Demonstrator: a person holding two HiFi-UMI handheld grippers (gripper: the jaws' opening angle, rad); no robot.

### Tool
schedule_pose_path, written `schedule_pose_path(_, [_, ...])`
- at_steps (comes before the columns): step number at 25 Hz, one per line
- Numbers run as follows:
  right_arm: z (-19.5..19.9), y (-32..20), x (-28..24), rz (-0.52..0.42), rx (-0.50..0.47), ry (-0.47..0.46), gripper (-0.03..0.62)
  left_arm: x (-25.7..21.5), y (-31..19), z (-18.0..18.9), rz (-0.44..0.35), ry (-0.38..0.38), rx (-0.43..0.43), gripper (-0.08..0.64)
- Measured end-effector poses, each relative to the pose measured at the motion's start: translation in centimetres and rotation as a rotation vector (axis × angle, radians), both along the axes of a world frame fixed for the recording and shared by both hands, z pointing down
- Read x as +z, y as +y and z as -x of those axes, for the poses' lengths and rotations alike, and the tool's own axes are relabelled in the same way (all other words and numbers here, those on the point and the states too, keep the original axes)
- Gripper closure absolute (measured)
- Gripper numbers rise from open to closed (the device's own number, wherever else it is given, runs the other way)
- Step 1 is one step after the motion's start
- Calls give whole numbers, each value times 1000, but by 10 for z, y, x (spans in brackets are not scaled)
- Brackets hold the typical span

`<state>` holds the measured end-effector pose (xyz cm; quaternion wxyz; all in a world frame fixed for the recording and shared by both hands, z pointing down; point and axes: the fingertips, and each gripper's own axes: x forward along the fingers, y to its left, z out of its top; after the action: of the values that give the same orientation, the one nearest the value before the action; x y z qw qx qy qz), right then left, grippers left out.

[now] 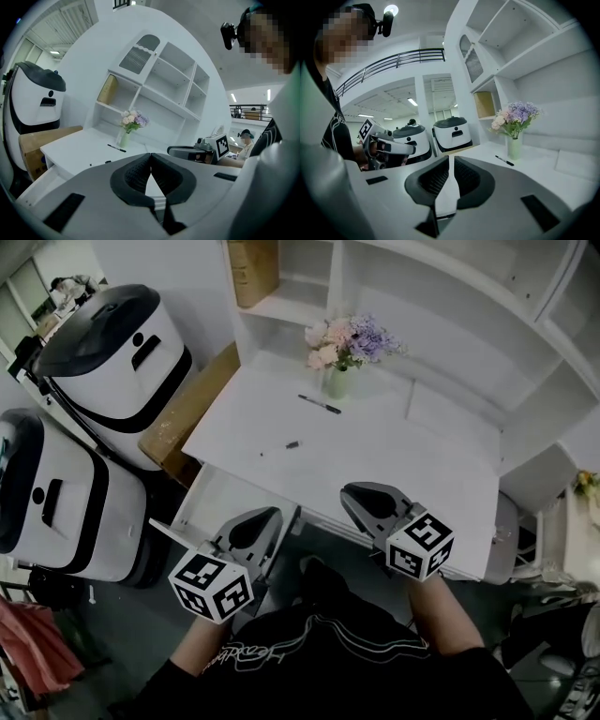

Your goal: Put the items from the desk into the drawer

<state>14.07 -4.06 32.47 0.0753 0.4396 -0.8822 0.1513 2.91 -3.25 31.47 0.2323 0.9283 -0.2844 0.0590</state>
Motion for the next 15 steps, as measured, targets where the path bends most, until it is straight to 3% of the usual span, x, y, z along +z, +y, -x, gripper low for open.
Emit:
schedule_pose_path(9, [-56,-114,46,40,25,72,529,19,-77,-9,27,-68,-50,540])
schedule_pose_path(11, [-65,-143,59,55,33,89,474,24,-96,-8,42,-71,-67,540])
schedule_pose_path(15, [-80,-197,84,81,43,146,443,33,-129,-5,67,-73,-92,540])
